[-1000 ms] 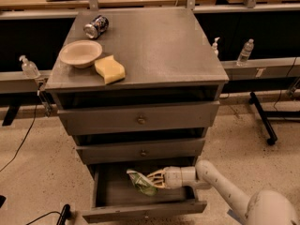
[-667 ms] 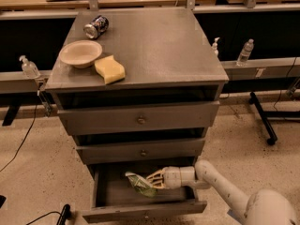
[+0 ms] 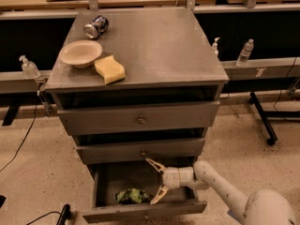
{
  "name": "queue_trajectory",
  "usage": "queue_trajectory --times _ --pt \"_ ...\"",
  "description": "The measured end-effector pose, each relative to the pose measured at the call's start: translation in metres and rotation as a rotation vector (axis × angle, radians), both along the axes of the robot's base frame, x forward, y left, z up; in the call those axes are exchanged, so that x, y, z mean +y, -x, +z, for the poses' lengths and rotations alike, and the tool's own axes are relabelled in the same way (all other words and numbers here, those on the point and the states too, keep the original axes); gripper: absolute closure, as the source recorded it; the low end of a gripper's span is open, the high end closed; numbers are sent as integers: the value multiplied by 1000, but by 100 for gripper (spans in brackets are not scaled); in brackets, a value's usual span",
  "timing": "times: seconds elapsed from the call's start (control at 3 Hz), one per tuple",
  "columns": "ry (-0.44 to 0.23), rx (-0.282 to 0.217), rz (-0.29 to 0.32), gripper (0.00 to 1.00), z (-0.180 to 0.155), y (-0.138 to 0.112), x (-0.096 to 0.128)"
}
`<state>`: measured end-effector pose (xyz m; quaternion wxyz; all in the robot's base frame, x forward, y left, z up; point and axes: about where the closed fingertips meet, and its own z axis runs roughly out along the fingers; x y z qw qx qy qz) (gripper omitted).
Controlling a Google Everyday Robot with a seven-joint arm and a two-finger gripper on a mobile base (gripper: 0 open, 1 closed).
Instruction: Place green jalapeno chip bag into bottom drawer
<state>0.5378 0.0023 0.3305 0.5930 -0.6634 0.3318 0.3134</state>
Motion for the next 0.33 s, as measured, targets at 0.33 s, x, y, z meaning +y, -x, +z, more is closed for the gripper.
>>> queue_trajectory --times 0.33 --pt "0 0 0 0 0 0 0"
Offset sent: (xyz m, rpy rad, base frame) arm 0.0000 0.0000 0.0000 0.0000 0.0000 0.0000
